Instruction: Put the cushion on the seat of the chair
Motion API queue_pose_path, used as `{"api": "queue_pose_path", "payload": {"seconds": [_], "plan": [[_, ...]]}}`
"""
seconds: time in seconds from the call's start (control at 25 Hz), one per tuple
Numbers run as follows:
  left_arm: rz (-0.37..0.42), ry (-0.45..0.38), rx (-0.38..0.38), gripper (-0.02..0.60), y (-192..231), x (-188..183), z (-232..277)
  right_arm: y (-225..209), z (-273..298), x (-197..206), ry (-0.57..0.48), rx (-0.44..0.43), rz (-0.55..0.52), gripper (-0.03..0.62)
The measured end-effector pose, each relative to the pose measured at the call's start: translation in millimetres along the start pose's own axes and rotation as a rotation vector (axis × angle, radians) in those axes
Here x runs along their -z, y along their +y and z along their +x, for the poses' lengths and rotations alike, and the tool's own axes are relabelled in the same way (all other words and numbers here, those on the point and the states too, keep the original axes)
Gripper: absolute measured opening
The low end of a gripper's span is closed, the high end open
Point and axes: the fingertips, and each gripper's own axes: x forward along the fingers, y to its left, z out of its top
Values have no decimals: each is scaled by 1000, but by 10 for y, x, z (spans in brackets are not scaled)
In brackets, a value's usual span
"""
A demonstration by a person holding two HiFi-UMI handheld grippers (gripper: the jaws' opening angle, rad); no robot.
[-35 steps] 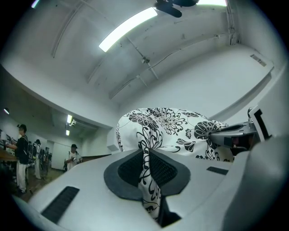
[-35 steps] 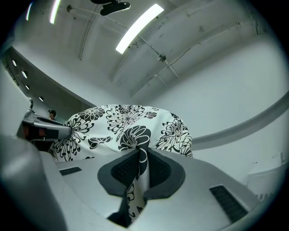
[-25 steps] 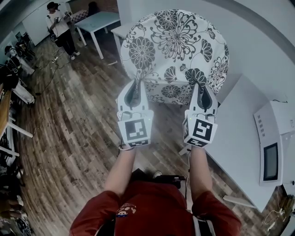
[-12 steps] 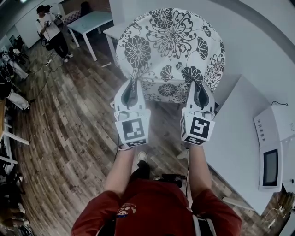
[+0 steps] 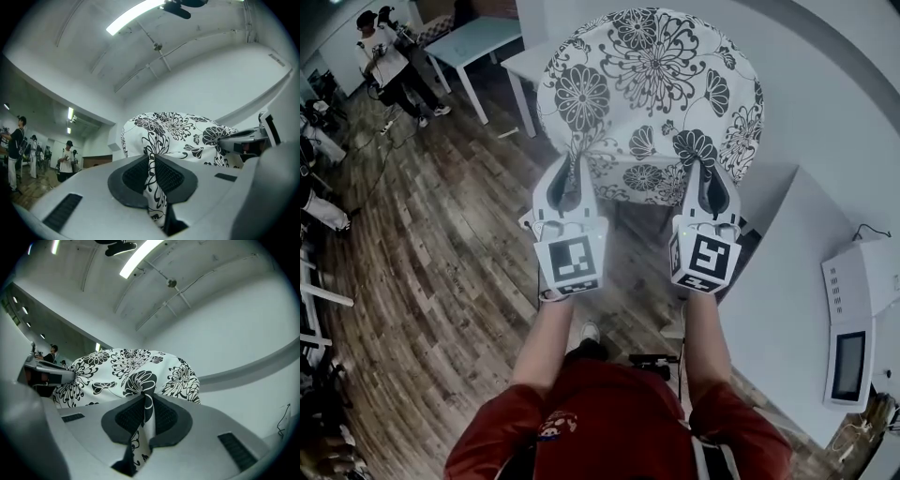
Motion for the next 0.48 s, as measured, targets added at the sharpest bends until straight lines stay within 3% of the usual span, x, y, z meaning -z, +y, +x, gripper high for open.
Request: {"api": "queue_pose_path", "payload": {"seconds": [0.2,0.48], "plan": [[0,-66,-41,44,-44,53,-10,-20,51,80,-68,-27,-5,44],[2,-98,11,44,9,75,26,26,5,49,-90,20,-30,44]]}}
